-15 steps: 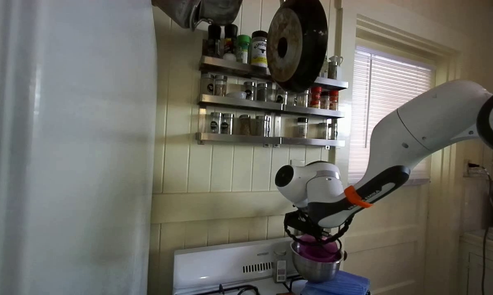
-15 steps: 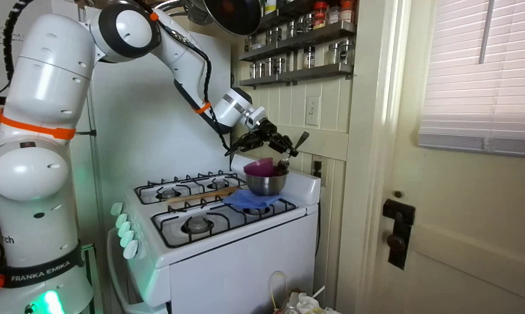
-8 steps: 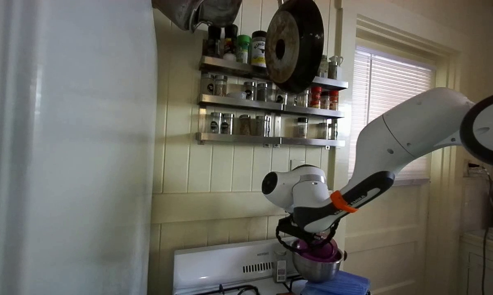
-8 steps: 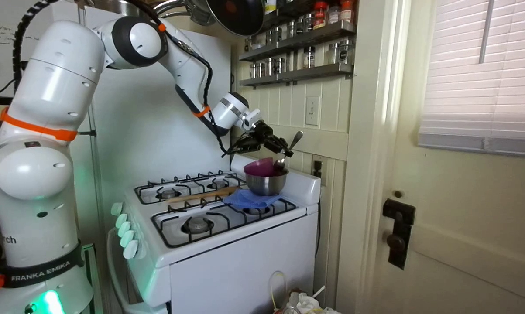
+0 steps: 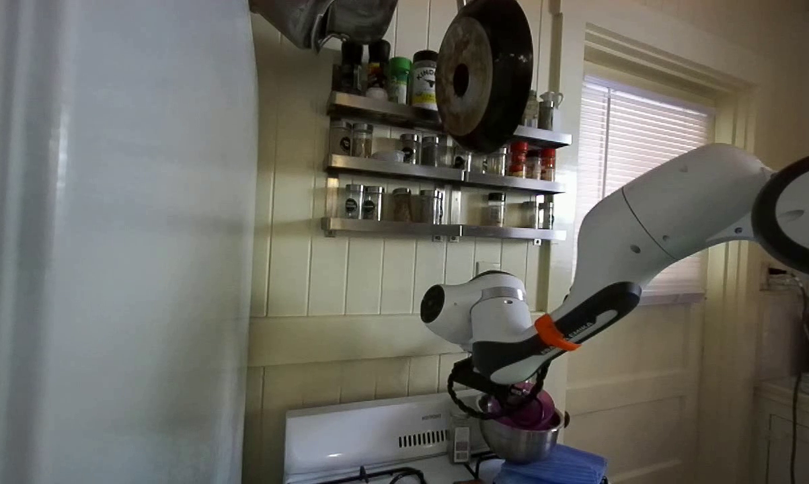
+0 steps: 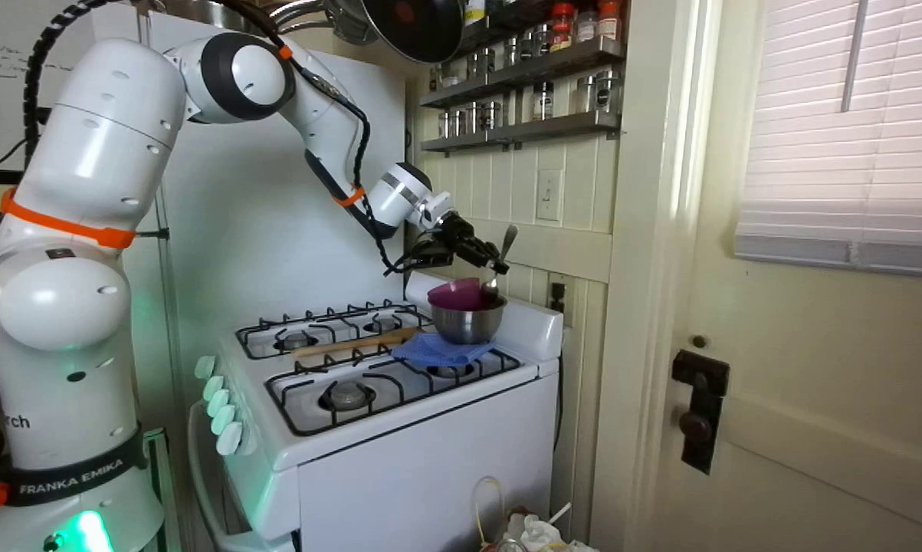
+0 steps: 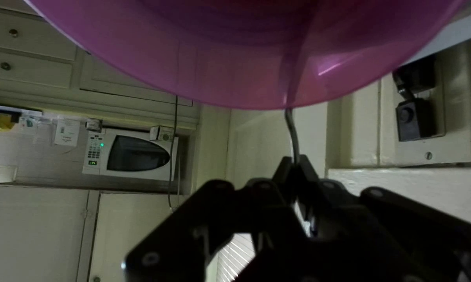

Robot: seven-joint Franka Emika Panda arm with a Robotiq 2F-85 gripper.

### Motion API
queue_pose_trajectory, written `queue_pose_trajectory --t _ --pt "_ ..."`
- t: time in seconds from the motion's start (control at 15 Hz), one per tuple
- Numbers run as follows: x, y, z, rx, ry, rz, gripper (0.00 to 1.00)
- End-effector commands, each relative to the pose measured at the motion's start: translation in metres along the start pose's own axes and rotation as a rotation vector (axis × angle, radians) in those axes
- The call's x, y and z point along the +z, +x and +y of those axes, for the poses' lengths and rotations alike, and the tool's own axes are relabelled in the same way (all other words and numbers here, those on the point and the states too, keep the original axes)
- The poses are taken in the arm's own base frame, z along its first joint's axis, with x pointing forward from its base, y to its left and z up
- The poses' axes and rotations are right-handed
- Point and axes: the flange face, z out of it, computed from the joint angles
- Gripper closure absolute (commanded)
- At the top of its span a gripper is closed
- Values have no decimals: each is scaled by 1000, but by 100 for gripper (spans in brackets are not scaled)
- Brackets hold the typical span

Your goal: Put the silver spoon in the silver bowl

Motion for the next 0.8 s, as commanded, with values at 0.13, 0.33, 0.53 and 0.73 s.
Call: queue_pose_trajectory --t 0.13,0.33,0.53,0.73 --pt "0 1 0 0 -2 0 99" --pt "2 -5 0 15 -4 1 99" --pt "6 -15 -3 6 -9 -3 99" --pt "10 -26 -6 2 -20 -3 99"
